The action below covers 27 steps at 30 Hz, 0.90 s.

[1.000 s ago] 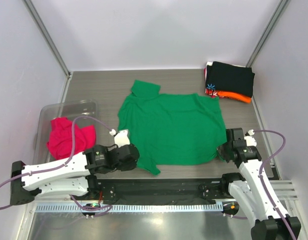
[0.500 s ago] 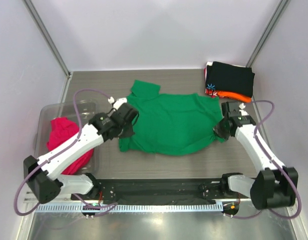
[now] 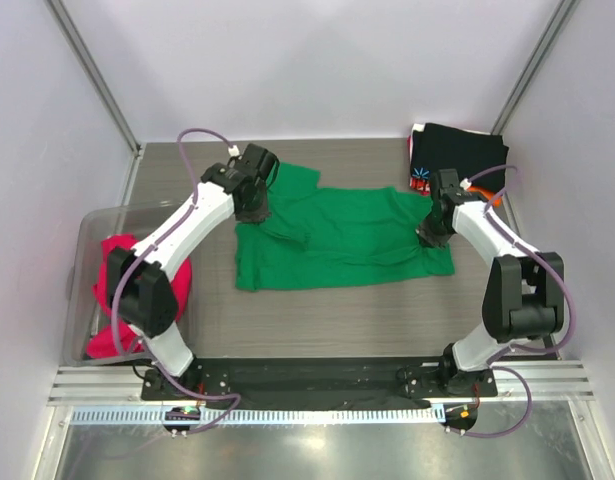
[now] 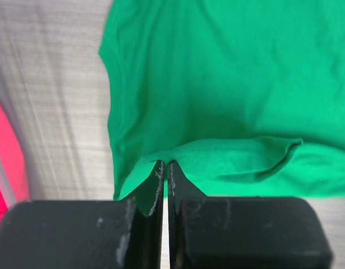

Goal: Fold and stack the t-shirts
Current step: Fold the tshirt

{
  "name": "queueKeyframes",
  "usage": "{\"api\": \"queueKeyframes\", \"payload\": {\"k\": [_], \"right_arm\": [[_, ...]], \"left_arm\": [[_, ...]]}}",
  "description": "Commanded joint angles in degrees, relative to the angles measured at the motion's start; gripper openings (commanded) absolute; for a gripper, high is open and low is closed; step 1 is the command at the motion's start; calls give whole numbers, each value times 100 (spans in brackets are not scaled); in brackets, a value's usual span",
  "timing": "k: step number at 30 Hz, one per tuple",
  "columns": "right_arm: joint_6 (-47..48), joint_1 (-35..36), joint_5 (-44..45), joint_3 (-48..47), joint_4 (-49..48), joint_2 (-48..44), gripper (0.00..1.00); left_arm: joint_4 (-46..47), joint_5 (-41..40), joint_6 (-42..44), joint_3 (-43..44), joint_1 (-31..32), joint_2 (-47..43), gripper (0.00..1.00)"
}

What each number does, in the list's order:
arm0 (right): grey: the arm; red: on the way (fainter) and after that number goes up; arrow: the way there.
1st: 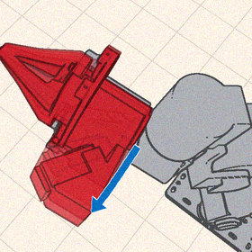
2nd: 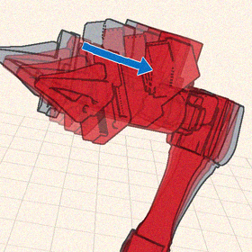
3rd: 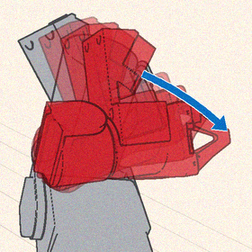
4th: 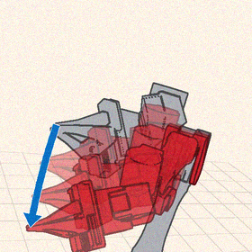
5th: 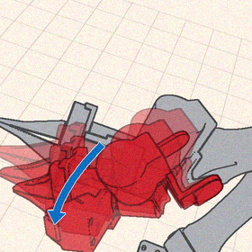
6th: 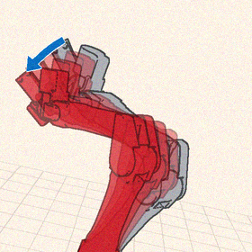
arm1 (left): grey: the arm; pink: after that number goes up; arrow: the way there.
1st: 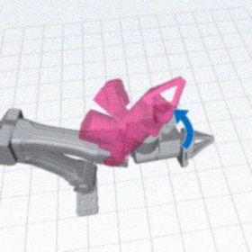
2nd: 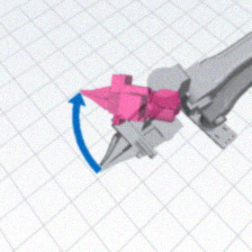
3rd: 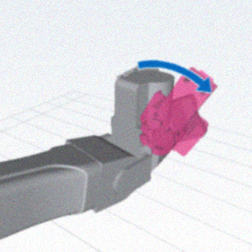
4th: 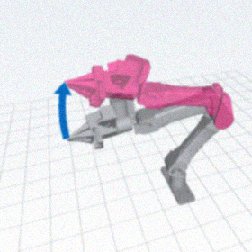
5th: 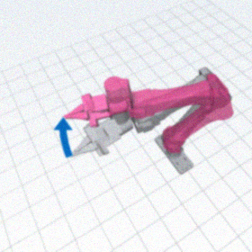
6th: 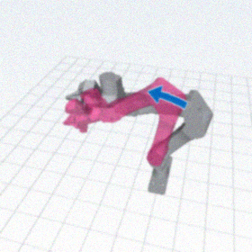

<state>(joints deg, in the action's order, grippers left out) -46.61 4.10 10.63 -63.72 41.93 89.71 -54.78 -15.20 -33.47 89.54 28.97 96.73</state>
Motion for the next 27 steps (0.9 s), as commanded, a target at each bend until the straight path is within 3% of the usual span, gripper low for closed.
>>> {"api": "queueKeyframes", "payload": {"k": [1,5,6,7,8,9,10,11,14,17,20,27], "right_arm": [[38,-76,246,-368,-115,257,1],[-6,-225,194,-763,-115,740,3],[38,-269,124,-877,-115,984,20],[255,-330,-16,-1009,-124,1091,29],[379,-331,-252,-1271,-98,1188,54],[476,-496,-281,-1396,-37,1293,99],[582,-524,-299,-1510,51,1277,100],[783,-602,-264,-1555,121,1190,100],[960,-769,-71,-1119,61,505,100],[1031,-867,-43,-347,-131,-303,100],[1066,-911,-263,585,-430,-1119,99],[970,-1078,-852,2337,-1477,-2089,77]], "left_arm": [[-15,193,482,573,-260,398,0],[-137,482,587,1196,-594,1371,0],[-207,796,605,1615,-751,1575,0],[-339,991,657,1872,-831,1821,1],[-662,1132,684,2127,-884,2015,13],[-830,1220,693,2564,-937,2252,23],[-945,1195,710,2682,-928,2254,32],[-877,1195,693,2640,-920,2158,50],[-377,1142,501,1466,-920,1272,72],[-104,1028,246,691,-928,402,75],[334,1141,-87,-756,-920,-407,74],[1610,1379,-940,-3028,-920,-1656,70]]}}
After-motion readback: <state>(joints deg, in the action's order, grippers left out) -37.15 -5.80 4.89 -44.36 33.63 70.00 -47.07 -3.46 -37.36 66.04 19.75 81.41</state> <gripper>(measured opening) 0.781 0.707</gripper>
